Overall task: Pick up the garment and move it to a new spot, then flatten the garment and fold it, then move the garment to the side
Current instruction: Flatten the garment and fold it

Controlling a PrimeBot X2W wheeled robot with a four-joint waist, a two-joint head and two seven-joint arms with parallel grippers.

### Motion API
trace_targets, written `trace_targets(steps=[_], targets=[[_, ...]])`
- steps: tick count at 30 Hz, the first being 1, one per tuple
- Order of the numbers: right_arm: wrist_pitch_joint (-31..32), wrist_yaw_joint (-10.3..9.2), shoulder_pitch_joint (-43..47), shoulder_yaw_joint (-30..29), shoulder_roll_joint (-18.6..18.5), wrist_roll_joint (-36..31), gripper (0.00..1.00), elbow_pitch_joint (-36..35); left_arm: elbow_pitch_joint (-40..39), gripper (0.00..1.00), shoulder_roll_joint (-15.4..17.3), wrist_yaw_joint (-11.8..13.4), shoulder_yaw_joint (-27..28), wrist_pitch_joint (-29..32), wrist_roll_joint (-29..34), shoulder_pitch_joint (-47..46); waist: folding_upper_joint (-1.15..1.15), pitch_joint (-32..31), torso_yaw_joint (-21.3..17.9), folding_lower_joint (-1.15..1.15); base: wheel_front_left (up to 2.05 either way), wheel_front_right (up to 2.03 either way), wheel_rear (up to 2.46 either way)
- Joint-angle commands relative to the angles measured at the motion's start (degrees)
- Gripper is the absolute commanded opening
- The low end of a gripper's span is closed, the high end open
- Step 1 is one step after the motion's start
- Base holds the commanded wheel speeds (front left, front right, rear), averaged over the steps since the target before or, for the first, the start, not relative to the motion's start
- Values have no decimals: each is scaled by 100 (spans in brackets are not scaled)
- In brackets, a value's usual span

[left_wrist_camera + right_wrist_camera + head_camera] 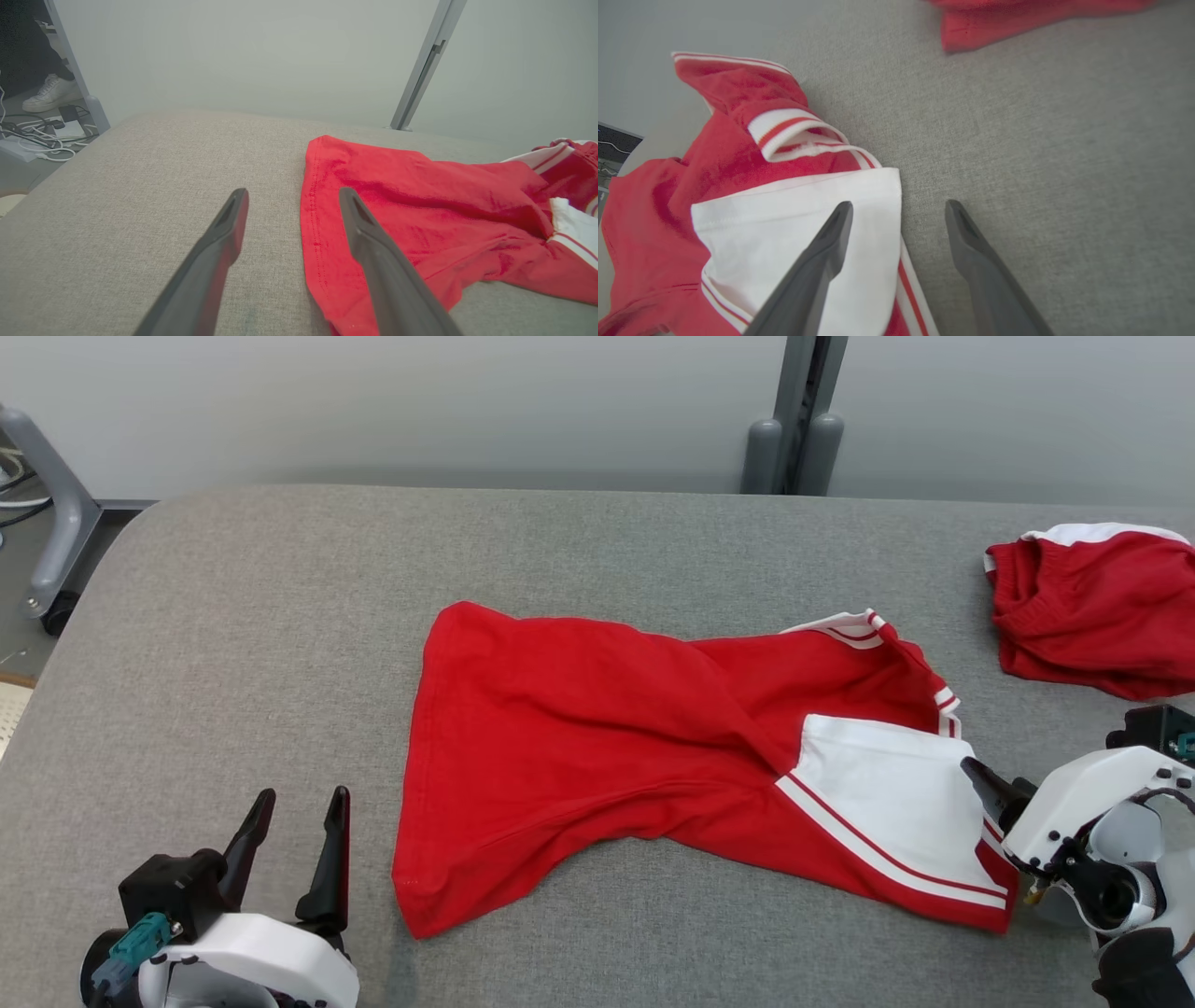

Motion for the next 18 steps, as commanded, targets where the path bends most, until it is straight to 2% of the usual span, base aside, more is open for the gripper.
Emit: trace_targets(steps=[1, 6, 18], targets=[[109, 2, -57, -14, -44, 69, 100, 81, 25, 100, -7, -21, -1, 11, 46, -134, 0, 46, 64, 0, 0, 0, 0], [607, 2, -289, -114, -72, 318, 100, 485, 60, 100, -46, -42, -35, 43, 42, -189, 0, 117, 214, 0, 0, 0, 0], [283, 2, -465, 54, -63, 589, 100, 541, 142, 100, -55, -52, -65, 74, 12, -224, 0, 189, 321, 0, 0, 0, 0]])
